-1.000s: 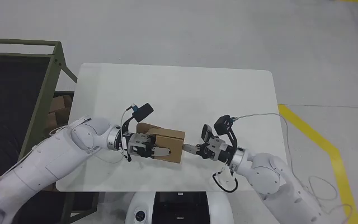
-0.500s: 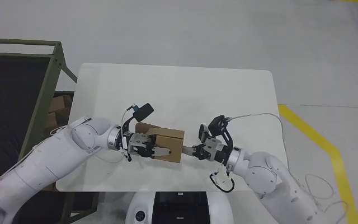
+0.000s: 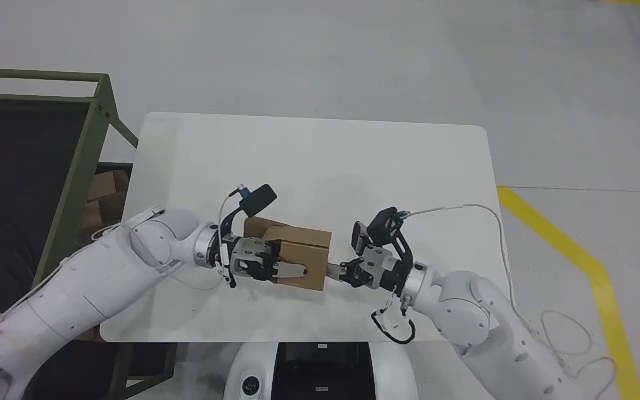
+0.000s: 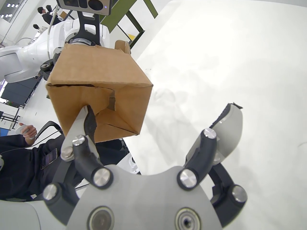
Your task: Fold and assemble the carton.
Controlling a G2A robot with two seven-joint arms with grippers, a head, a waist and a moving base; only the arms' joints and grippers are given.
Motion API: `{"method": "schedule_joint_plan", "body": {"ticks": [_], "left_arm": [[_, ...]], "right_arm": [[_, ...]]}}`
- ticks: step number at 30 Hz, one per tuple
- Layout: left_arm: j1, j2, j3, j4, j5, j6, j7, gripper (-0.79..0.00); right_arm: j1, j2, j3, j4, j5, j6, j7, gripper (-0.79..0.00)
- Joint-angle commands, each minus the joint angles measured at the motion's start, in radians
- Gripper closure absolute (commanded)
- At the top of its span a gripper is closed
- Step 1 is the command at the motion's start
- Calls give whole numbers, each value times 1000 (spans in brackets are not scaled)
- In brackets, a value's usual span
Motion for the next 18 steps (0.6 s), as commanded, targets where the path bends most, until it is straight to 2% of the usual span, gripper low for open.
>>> {"method": "schedule_joint_plan", "body": {"ticks": [1,18], "left_arm": [[-1,-1,1,2,1,0,0,0],[5,3,-14,8,-3,0,0,0]], "right_arm": [[-3,0,3,0,-2,-4,-4,-785],[-103,12,109,14,28,-84,-86,-785]]}}
